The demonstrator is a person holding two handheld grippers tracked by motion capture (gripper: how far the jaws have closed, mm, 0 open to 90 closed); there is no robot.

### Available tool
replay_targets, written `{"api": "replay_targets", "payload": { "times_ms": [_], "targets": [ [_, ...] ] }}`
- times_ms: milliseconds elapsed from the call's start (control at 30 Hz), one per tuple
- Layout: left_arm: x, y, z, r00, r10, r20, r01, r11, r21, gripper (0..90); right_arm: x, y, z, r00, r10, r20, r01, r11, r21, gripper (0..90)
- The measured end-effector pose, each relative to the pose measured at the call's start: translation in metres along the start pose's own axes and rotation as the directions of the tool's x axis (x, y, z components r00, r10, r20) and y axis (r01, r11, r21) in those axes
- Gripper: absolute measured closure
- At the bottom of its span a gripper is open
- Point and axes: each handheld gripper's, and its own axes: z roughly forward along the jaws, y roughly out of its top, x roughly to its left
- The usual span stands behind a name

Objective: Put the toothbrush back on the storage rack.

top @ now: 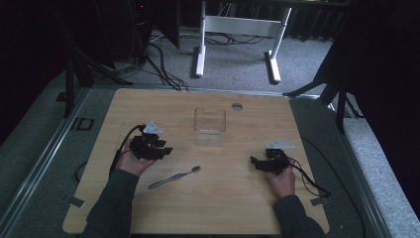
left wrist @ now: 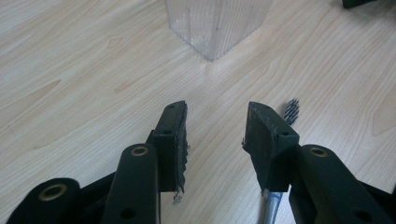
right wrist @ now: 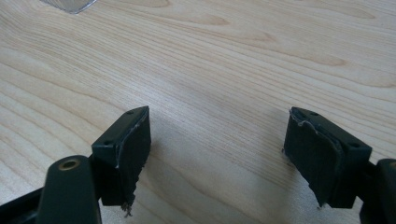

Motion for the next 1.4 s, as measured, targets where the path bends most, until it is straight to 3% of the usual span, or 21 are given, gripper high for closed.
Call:
{"api": "replay_targets", "payload": {
  "times_ms": [233, 900, 1400],
  "targets": [
    [-0.002, 0.0, -0.001, 0.9997, 0.019, 0.017, -0.019, 0.9998, 0.0, 58.5, 0.0, 0.0, 0.0, 1.0, 0.0, 0.0, 0.0, 1.0, 0.0, 22.7],
    [-0.009, 0.002, 0.007, 0.9981, 0.049, 0.038, -0.052, 0.9962, 0.07, 60.6, 0.0, 0.0, 0.0, 1.0, 0.0, 0.0, 0.0, 1.0, 0.0, 22.7],
    [-0.015, 0.002, 0.016, 0.9949, 0.079, 0.062, -0.086, 0.9882, 0.126, 61.0, 0.0, 0.0, 0.0, 1.0, 0.0, 0.0, 0.0, 1.0, 0.0, 22.7]
  ]
}}
